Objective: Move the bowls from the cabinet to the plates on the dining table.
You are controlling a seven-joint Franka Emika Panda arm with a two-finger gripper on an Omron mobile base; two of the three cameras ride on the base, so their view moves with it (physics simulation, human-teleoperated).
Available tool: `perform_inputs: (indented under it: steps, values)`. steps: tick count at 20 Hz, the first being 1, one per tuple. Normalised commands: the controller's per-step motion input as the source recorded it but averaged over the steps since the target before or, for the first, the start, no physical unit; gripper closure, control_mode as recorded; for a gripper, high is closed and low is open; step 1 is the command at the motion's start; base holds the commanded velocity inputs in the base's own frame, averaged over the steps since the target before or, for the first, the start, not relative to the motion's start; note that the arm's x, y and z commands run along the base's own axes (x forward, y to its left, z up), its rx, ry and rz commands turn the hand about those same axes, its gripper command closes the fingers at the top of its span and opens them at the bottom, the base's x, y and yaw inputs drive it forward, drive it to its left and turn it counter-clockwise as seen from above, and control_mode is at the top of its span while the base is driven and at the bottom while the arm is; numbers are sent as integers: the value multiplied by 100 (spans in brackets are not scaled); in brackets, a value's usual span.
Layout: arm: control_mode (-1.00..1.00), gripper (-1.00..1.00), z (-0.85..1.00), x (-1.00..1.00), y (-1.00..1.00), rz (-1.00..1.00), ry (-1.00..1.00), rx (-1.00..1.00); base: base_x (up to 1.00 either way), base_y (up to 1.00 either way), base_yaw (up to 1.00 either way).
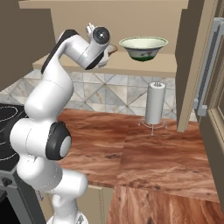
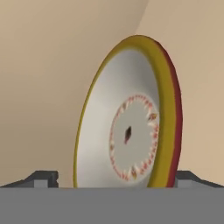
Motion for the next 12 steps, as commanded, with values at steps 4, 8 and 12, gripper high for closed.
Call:
perform_inputs:
  steps: [4, 8, 12]
  values:
    - [-100, -100, -38, -11, -6, 3, 0, -2, 0, 0, 0]
    - [-100, -100, -41, -20, -4, 1, -8, -4, 0, 0, 0]
    - [-100, -100, -47, -23, -4, 0, -8, -5, 0, 0, 0]
